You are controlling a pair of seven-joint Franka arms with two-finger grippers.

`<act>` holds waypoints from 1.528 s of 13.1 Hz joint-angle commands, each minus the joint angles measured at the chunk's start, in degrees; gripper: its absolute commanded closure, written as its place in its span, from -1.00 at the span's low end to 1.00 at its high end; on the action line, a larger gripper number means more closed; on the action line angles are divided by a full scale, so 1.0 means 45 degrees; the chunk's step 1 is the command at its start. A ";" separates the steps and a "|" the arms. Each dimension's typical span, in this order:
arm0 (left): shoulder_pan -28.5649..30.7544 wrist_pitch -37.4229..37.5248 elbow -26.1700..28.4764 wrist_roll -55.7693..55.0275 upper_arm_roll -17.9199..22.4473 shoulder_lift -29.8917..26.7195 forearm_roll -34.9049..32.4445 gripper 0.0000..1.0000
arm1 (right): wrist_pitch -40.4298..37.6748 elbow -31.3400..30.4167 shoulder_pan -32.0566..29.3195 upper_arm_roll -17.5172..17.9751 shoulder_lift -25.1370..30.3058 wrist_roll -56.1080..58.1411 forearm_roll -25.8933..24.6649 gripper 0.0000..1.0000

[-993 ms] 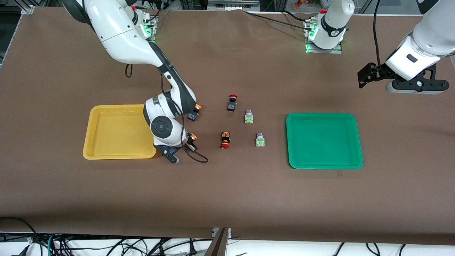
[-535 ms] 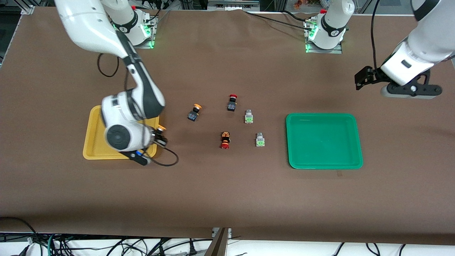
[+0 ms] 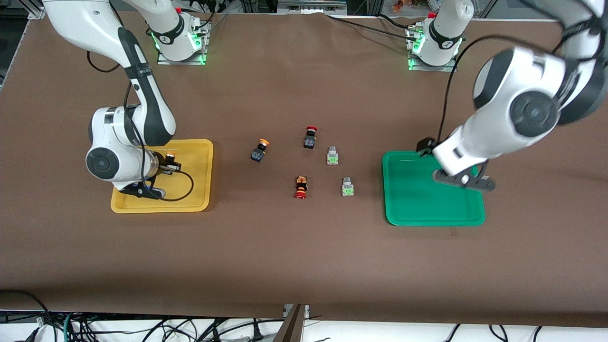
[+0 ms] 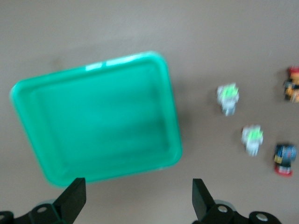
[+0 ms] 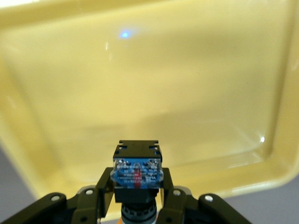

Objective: Place green and yellow buttons in trays
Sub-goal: 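Grasp the green button with the left gripper while the right grasps another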

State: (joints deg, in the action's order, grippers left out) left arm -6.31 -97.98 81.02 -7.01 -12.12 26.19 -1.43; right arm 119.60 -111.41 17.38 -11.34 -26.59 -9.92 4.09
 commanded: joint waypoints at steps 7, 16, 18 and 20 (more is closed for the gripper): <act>-0.3714 -0.5022 -0.1543 -0.5781 0.0213 0.5097 -0.2922 -1.00 | -0.1277 0.1371 0.1172 -0.0175 0.0227 -0.1067 0.0125 -1.00; -0.3618 -0.6370 0.0024 -0.5766 0.0056 0.5429 -0.1306 0.22 | 0.0590 0.2062 0.5841 0.0235 -0.1802 -0.9298 0.2665 -1.00; -0.3521 -0.6274 0.0024 -0.5688 0.0056 0.5293 -0.1264 0.56 | 0.0610 0.2062 0.6001 0.0235 -0.2097 -0.9299 0.2665 -1.00; -0.3093 -0.5537 -0.0170 -0.5203 0.0056 0.4768 -0.1244 0.56 | 0.0649 0.1945 0.6001 0.0235 -0.2254 -0.9318 0.2665 -1.00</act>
State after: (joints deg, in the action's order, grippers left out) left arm -22.33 -125.80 79.88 -32.87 -11.62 50.60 -8.00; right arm 122.57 -102.58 44.55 -9.75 -36.78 -51.87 15.02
